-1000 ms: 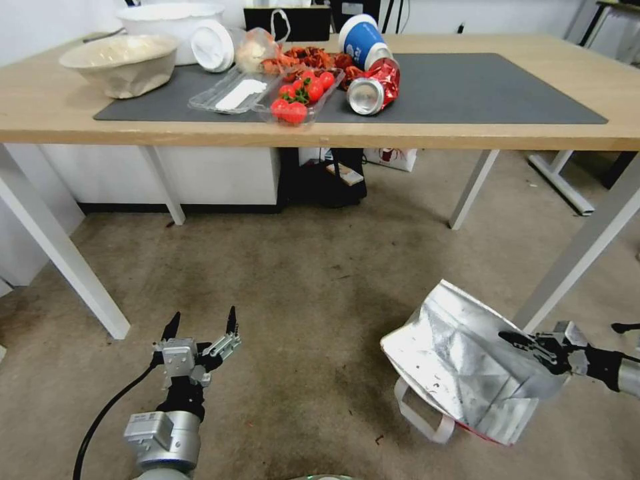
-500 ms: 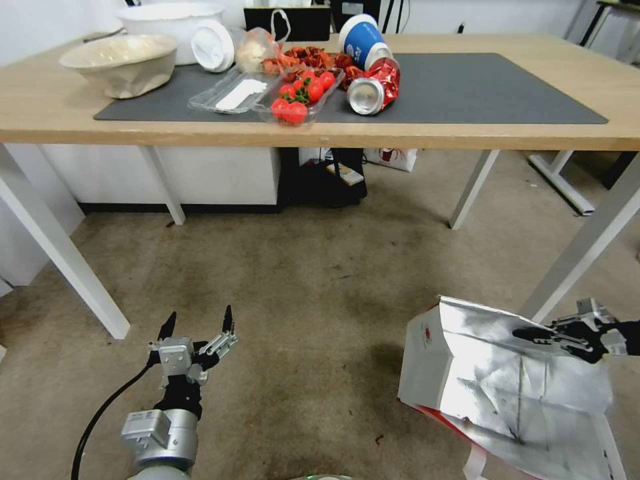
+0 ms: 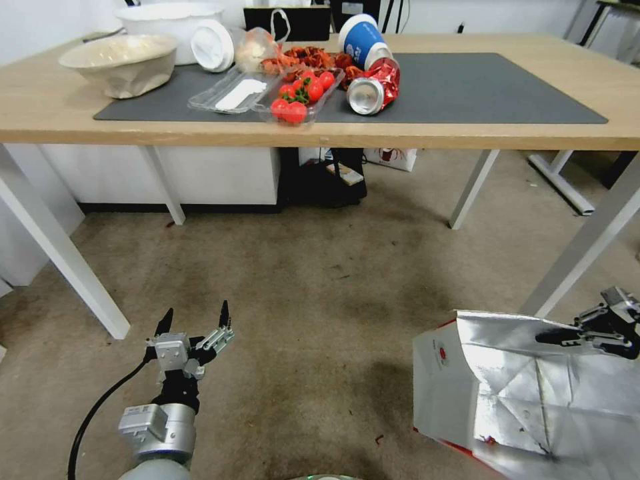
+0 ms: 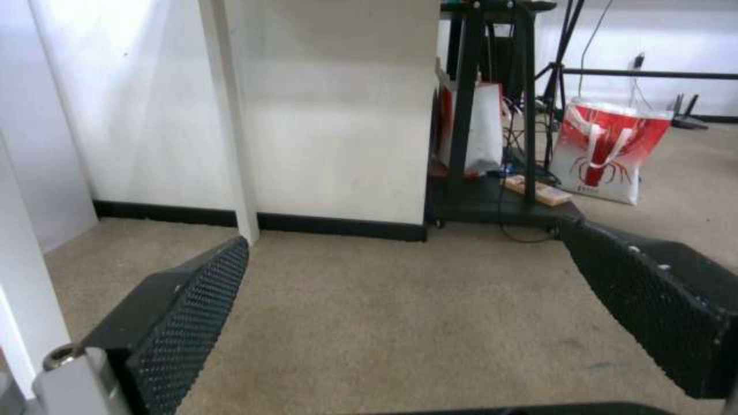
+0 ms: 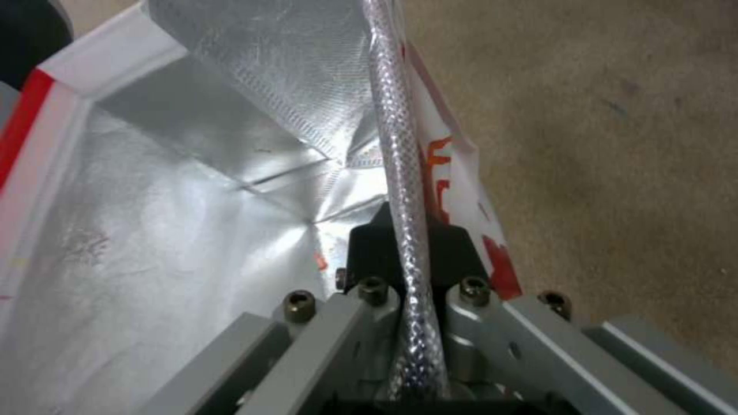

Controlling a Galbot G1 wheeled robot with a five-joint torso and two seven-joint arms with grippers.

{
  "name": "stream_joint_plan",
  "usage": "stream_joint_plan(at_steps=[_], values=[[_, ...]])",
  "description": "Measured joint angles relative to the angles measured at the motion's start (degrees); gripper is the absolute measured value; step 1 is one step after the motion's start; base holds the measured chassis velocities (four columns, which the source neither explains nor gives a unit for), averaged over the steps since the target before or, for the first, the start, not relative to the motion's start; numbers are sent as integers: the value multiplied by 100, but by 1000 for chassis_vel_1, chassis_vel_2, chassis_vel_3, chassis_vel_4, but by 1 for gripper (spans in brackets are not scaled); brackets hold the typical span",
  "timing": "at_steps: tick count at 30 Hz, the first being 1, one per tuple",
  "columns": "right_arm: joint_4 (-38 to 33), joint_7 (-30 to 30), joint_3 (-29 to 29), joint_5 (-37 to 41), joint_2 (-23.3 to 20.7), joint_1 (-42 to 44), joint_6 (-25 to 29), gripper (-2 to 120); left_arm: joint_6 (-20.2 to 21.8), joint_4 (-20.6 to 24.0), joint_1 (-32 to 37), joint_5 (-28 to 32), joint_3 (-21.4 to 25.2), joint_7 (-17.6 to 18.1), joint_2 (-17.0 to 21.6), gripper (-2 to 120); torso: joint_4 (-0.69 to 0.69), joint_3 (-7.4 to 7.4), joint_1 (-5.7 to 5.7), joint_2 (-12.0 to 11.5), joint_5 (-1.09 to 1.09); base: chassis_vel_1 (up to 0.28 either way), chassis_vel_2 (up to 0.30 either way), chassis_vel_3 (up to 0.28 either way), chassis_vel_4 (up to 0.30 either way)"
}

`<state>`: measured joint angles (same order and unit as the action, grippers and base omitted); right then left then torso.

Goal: Pick up the food delivery bag from the floor and place it on the table.

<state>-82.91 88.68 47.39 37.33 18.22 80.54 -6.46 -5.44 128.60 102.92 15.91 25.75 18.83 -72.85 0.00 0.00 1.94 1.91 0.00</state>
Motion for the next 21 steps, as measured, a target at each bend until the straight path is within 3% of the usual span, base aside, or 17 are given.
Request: stream_joint_plan(at_steps=[21], values=[[-264, -45, -130, 14, 182, 8, -196, 0, 130, 89, -31, -34, 70, -13, -11, 100, 0, 0, 0, 0, -1, 0, 0, 0, 0]])
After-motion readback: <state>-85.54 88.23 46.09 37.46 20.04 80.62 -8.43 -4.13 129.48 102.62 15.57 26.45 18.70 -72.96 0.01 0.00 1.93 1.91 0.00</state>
